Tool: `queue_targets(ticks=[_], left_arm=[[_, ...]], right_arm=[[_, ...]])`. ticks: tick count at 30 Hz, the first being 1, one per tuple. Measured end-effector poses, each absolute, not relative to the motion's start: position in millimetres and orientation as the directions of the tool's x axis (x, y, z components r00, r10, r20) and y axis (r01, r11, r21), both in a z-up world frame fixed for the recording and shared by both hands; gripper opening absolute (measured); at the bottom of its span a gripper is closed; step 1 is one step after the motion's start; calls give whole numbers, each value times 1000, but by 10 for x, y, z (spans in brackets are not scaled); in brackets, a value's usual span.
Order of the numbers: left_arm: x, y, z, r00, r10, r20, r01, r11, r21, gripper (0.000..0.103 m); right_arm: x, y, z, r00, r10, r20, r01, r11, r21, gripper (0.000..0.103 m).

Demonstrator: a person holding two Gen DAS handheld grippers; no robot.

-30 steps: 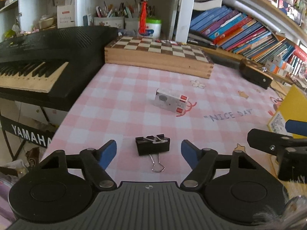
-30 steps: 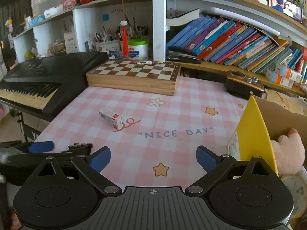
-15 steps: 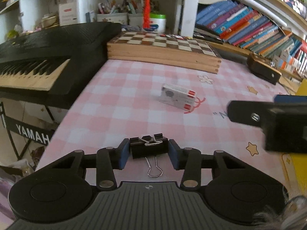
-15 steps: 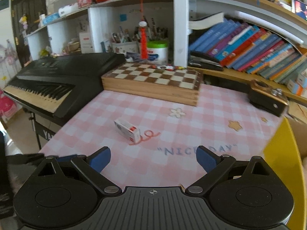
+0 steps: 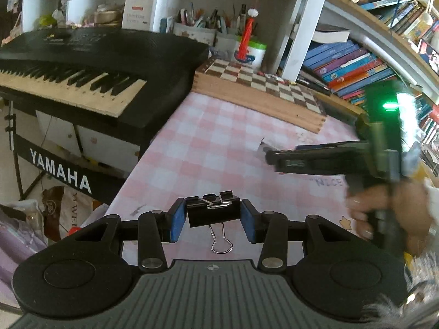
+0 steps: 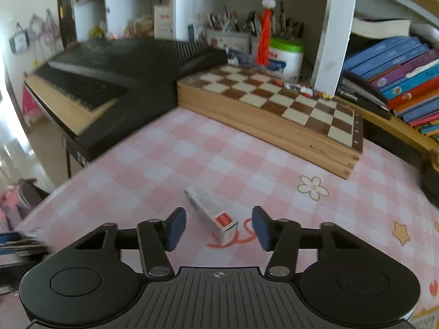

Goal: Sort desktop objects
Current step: 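Grasp the black binder clip with the left tool while the right tool grasps the white-and-red box, then lift the binder clip and white box and carry both toward the yellow box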

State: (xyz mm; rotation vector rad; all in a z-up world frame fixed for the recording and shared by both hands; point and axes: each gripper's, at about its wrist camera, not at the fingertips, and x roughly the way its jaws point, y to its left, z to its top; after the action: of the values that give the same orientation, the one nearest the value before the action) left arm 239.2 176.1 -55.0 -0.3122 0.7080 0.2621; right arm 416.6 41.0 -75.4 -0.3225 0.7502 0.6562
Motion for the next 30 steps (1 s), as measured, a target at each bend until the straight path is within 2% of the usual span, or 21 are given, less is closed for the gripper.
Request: queue_targets(ticks=[2, 5, 6, 17, 30], left_arm=[[2372, 1747, -511, 736, 130, -665, -330, 926, -183, 40], [2344, 1754, -453, 747, 126, -653, -321, 928, -188, 40], [2333, 1760, -437, 751, 124, -649, -320, 928, -193, 40], [2333, 1755, -307, 791, 76, -607, -269, 935, -233, 40], [2261, 1573, -126, 836, -50, -546, -115, 958, -264, 40]], right_arm=[[4241, 422, -817, 517, 445, -731, -663, 749, -13, 43], [4275, 399, -822, 486, 489, -724, -684, 728, 33, 26], [4272, 394, -813, 478, 495, -726, -692, 721, 36, 13], [4057, 92, -445, 538, 505, -675, -634, 770, 71, 14], [3531, -527, -40, 655, 450, -607, -489, 865, 114, 14]])
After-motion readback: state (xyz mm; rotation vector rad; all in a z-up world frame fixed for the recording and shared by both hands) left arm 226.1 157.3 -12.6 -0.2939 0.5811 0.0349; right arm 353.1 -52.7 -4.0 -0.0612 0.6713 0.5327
